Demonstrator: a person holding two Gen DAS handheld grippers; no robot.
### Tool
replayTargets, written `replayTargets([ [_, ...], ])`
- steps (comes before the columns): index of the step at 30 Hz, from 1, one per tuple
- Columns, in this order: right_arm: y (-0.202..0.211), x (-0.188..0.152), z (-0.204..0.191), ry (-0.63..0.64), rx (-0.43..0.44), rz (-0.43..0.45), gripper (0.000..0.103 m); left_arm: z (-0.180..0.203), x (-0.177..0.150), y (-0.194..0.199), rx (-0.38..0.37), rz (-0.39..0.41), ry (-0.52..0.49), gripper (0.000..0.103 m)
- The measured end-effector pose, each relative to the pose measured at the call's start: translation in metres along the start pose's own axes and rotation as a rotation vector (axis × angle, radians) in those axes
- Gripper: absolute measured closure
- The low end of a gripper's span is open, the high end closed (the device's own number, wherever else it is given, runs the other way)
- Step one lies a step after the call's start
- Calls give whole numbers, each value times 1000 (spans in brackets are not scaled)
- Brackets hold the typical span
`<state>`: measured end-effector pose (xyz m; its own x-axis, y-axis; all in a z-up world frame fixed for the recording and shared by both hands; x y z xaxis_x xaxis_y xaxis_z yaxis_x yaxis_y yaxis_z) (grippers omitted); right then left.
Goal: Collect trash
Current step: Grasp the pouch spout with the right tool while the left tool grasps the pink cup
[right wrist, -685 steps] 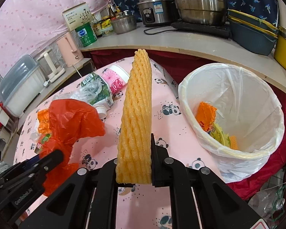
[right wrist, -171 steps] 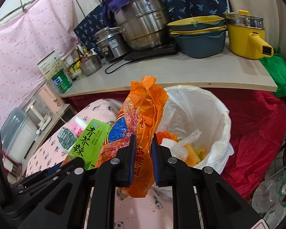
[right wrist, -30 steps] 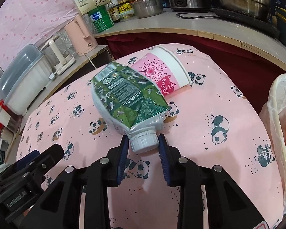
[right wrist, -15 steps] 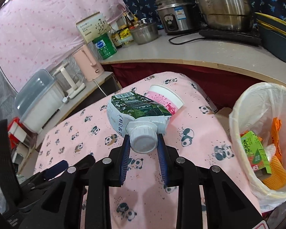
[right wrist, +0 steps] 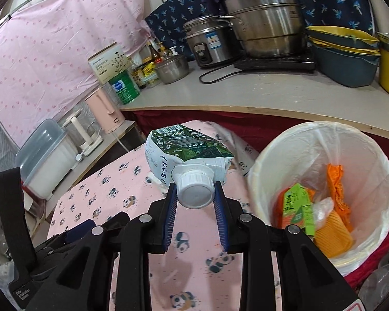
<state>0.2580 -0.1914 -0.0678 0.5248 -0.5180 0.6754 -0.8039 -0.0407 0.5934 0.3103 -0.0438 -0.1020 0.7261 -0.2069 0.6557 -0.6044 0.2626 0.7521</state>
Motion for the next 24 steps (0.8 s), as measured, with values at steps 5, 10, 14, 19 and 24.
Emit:
replayTargets([
  [5, -1, 16, 28, -37, -29, 14, 76, 18, 15, -21, -27, 7, -105, 17],
  [10, -8, 36, 48, -83, -48, 35, 76, 30, 38, -50, -58, 22, -199, 13],
  [14, -21, 47, 55, -92, -66, 44, 76, 38, 52, -78, -63, 20, -264, 13],
  [19, -47, 52, 57, -93, -81, 31, 76, 40, 60, -114, -72, -8, -295, 13],
  [24, -70, 47, 52, -79, -90, 8, 76, 39, 61, -139, -96, -48, -263, 13],
])
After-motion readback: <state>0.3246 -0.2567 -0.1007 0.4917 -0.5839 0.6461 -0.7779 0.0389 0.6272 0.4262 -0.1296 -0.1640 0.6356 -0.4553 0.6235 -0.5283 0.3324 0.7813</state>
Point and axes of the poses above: each gripper's, at about its wrist camera, not at the fingertips, and y roughly against the way its jaws point, z to its right, x to its top, the point moved 10 cm from there along -y, roughly the way its jaws point, and after that the axes turned 6 degrees about -y, right-handed, at the moved point
